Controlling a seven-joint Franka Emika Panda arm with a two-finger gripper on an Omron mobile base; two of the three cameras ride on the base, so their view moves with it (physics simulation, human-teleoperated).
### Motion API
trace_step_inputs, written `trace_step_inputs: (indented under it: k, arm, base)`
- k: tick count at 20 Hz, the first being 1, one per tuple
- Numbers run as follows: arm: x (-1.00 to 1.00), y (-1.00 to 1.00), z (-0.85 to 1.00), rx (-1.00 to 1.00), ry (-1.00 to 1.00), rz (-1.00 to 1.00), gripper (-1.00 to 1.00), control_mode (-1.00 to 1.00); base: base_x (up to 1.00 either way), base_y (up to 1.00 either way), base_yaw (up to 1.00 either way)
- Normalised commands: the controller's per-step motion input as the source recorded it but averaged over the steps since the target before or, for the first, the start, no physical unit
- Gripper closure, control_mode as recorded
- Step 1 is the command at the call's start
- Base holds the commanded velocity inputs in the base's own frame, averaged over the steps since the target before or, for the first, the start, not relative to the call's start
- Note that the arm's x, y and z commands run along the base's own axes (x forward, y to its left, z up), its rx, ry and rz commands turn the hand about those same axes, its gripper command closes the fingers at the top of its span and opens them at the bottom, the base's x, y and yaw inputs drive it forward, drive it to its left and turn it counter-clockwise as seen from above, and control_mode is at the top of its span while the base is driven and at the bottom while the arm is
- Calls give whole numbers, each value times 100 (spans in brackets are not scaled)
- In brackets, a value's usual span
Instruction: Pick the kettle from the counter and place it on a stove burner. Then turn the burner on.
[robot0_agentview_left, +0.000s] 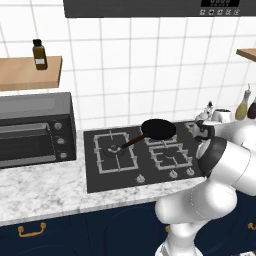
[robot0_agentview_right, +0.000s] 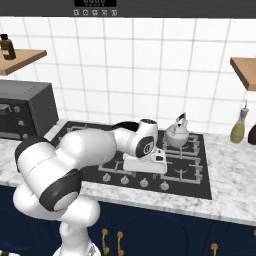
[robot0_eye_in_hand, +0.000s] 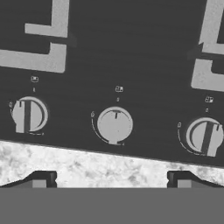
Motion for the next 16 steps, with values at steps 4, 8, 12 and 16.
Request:
trace_step_inputs:
  k: [4, 8, 12, 16]
  arm:
    - [0, 0, -24, 0, 0, 0, -100, -100]
    - [7, 0, -28, 0, 0, 1, -100, -100]
    - [8, 0, -17, 0, 0, 0, -100, -100]
    - [16, 0, -4, 0, 0, 0, -100, -100]
  base:
    - [0, 0, 0]
    - [0, 0, 0]
    - [0, 0, 0]
    - [0, 0, 0]
